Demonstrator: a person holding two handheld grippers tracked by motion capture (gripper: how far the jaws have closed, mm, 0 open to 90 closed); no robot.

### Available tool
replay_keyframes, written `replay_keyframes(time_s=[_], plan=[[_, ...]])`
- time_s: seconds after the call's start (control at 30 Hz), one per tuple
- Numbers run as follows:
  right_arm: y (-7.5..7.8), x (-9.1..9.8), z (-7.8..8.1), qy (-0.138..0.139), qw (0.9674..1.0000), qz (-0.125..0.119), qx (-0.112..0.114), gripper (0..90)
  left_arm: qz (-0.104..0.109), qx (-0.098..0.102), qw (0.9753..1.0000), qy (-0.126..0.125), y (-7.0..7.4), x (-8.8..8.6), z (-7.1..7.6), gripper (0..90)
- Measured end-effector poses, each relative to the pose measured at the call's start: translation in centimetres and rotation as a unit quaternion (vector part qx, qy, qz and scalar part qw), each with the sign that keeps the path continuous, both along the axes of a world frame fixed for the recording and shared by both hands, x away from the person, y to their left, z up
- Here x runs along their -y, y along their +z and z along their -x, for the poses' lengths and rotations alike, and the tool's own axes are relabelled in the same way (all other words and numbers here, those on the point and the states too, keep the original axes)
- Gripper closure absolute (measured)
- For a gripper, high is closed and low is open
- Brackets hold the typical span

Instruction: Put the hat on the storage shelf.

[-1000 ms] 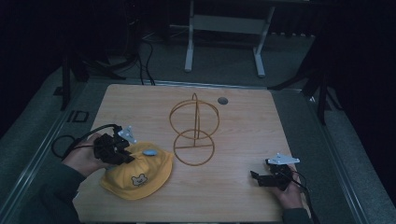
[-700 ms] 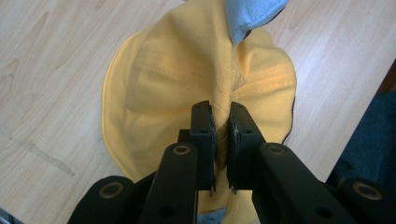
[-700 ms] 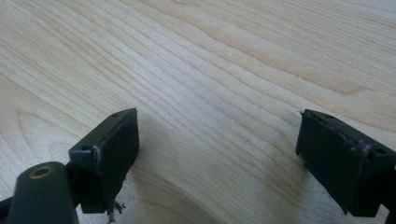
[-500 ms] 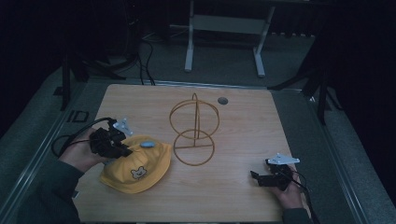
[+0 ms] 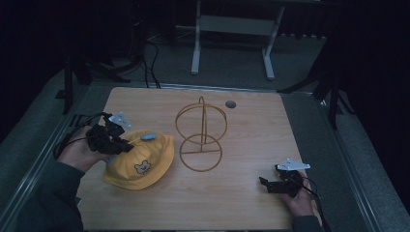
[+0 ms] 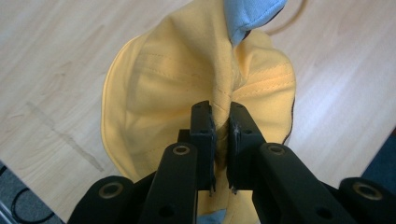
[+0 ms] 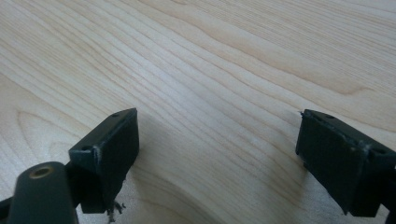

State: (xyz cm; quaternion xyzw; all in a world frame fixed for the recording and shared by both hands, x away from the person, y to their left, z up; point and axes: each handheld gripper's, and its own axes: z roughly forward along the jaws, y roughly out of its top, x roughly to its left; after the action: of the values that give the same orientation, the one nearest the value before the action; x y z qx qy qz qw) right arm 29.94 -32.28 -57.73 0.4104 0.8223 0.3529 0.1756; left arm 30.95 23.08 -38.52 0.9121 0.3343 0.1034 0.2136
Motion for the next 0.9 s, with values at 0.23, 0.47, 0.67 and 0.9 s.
replay_keyframes(time_s=[0.23,0.47,0.67,0.9], plan=[[0.0,0.0,0.0,0.0,1.0,0.0,0.0,13.2,0.011,0.013,0.9994,0.029,0.7,-0.5,-0.4,82.8],[0.0,0.0,0.0,0.0,1.0,-0.001,0.001,13.3,0.02,0.017,0.9988,0.04,1.6,-0.9,-1.2,82.8],[0.0,0.0,0.0,-0.001,1.0,-0.001,0.001,13.2,0.027,0.022,0.9984,0.044,2.3,-1.3,-1.6,82.8],[0.0,0.0,0.0,-0.001,1.0,-0.001,0.001,13.2,0.038,0.032,0.9973,0.054,3.0,-1.3,-1.7,82.8]])
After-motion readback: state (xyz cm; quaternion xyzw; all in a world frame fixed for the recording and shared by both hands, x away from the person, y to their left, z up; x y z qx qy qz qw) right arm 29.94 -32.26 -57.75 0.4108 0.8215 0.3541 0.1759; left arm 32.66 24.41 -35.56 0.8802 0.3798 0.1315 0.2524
